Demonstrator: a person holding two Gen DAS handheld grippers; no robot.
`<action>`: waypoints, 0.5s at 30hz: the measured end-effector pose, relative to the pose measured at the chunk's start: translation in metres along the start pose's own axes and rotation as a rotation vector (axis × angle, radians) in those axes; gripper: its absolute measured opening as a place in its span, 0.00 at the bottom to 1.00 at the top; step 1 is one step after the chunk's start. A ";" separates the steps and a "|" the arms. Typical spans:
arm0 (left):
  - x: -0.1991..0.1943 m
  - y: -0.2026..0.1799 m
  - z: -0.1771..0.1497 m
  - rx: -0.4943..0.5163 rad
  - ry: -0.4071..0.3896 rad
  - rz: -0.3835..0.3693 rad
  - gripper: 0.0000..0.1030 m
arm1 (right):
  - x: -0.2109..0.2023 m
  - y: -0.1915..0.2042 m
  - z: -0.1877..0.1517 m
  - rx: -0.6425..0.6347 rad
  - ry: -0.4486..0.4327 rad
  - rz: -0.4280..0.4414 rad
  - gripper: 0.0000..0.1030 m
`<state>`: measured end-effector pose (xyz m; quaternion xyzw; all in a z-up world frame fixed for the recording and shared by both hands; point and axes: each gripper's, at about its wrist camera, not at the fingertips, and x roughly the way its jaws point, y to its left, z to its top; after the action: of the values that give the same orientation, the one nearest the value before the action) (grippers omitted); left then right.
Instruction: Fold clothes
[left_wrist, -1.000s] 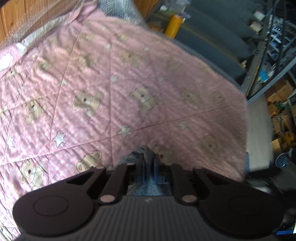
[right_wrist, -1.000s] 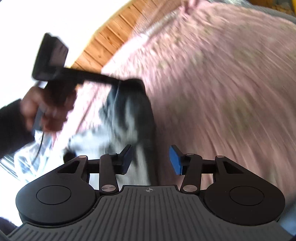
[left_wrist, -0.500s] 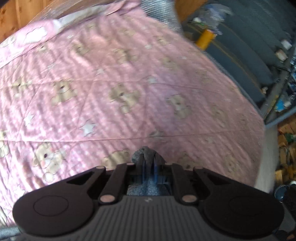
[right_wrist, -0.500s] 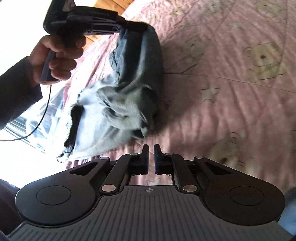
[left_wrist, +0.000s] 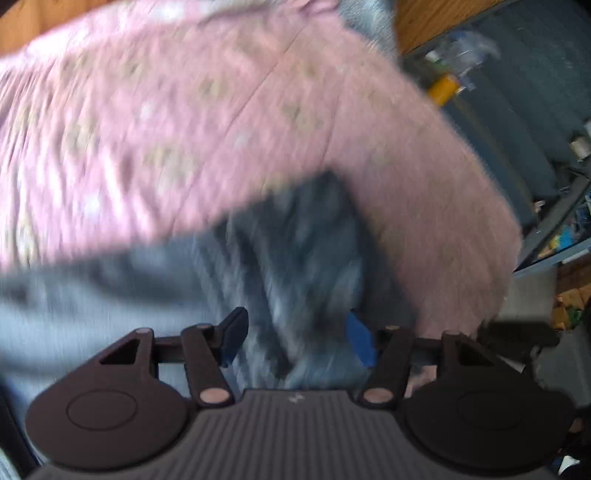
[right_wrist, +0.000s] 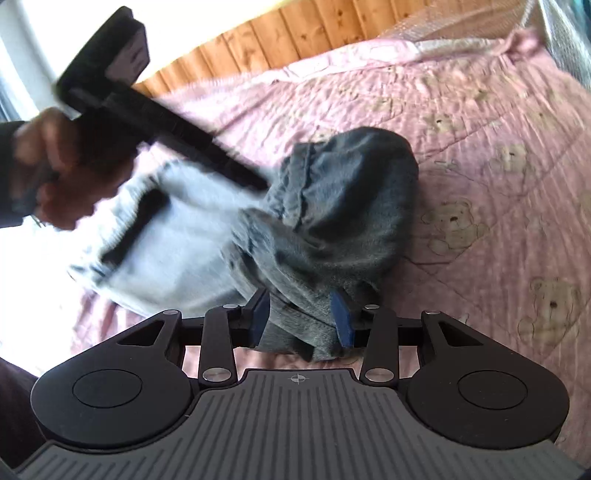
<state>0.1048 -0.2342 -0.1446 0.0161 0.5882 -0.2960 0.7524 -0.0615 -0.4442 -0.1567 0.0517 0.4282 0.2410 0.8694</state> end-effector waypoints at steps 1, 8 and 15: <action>0.005 0.001 -0.005 -0.012 -0.004 0.000 0.58 | 0.005 0.004 0.001 -0.026 0.008 -0.017 0.41; 0.016 -0.005 -0.019 0.019 0.030 -0.060 0.14 | 0.014 0.018 0.001 -0.243 0.098 -0.093 0.00; 0.016 0.025 -0.041 -0.153 0.055 -0.071 0.14 | 0.005 0.024 -0.011 -0.273 0.190 -0.020 0.00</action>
<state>0.0822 -0.2050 -0.1795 -0.0544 0.6297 -0.2761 0.7241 -0.0769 -0.4218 -0.1603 -0.0944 0.4724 0.2921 0.8262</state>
